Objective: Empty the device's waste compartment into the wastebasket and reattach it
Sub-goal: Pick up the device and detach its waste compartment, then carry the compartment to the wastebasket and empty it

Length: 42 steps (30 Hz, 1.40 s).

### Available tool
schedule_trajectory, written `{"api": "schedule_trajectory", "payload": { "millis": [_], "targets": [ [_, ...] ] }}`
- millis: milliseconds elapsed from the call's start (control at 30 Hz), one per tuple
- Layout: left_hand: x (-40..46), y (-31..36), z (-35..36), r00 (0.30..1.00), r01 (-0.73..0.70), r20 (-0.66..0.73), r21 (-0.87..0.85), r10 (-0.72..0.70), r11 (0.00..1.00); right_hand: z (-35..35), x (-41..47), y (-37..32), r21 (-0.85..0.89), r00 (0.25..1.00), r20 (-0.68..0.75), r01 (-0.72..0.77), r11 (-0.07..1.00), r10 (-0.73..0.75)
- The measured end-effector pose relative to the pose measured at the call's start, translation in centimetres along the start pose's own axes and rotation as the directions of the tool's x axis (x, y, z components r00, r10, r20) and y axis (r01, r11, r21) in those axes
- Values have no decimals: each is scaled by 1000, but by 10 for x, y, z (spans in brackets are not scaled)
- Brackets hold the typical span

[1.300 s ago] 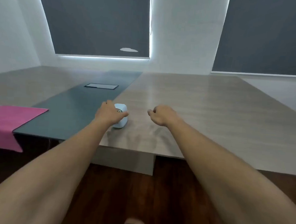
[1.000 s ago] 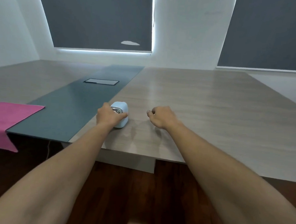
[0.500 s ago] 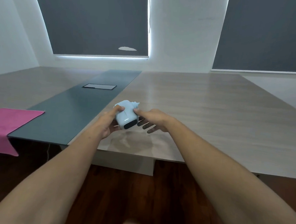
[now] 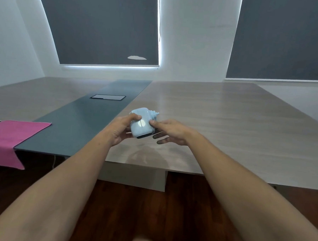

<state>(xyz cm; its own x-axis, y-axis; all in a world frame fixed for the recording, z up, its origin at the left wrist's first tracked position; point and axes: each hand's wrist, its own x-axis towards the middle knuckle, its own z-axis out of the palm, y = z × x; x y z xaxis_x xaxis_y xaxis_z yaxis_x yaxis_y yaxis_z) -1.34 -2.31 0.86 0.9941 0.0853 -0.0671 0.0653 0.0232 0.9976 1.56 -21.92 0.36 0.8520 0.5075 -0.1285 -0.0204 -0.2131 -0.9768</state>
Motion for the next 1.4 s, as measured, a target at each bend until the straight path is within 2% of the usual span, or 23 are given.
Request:
{"api": "schedule_trajectory", "payload": {
  "millis": [167, 367, 500, 633, 733, 833, 933, 1033, 1233, 1400],
  "targets": [
    [0, 5, -2, 1000, -12, -23, 18, 13, 1000, -13, -10, 0, 39, 1000, -20, 22, 999, -21],
    [0, 3, -5, 997, -41, 68, 36, 38, 998, -25, -15, 5, 44, 999, -20, 34, 998, -33],
    [-1, -1, -11, 997, -30, 68, 66, 26, 997, -31, -15, 11, 38, 999, -17, 44, 998, -43],
    [-2, -9, -25, 1000, -5, -10, 111, 6, 994, -40, -16, 21, 54, 998, -48, 32, 998, -30],
    [1, -18, -31, 990, -1, -138, 150, 22, 989, -41, -15, 26, 47, 996, -85, 28, 999, -24],
    [7, -28, -31, 949, -25, -300, 249, 101, 968, -40, -14, 30, 42, 993, -115, 29, 999, -24],
    [8, -35, -27, 897, -41, -399, 352, 190, 935, -37, -12, 31, 43, 991, -135, 32, 999, -26],
    [9, -40, -23, 838, 1, -488, 448, 244, 894, -36, -7, 33, 52, 986, -163, 33, 998, -24],
    [8, -49, -15, 802, 70, -536, 522, 263, 850, -37, -6, 36, 46, 980, -196, 36, 998, -26],
    [6, -45, -13, 823, 98, -517, 538, 236, 837, -40, -13, 37, 23, 977, -209, 37, 999, -31]
  ]
}}
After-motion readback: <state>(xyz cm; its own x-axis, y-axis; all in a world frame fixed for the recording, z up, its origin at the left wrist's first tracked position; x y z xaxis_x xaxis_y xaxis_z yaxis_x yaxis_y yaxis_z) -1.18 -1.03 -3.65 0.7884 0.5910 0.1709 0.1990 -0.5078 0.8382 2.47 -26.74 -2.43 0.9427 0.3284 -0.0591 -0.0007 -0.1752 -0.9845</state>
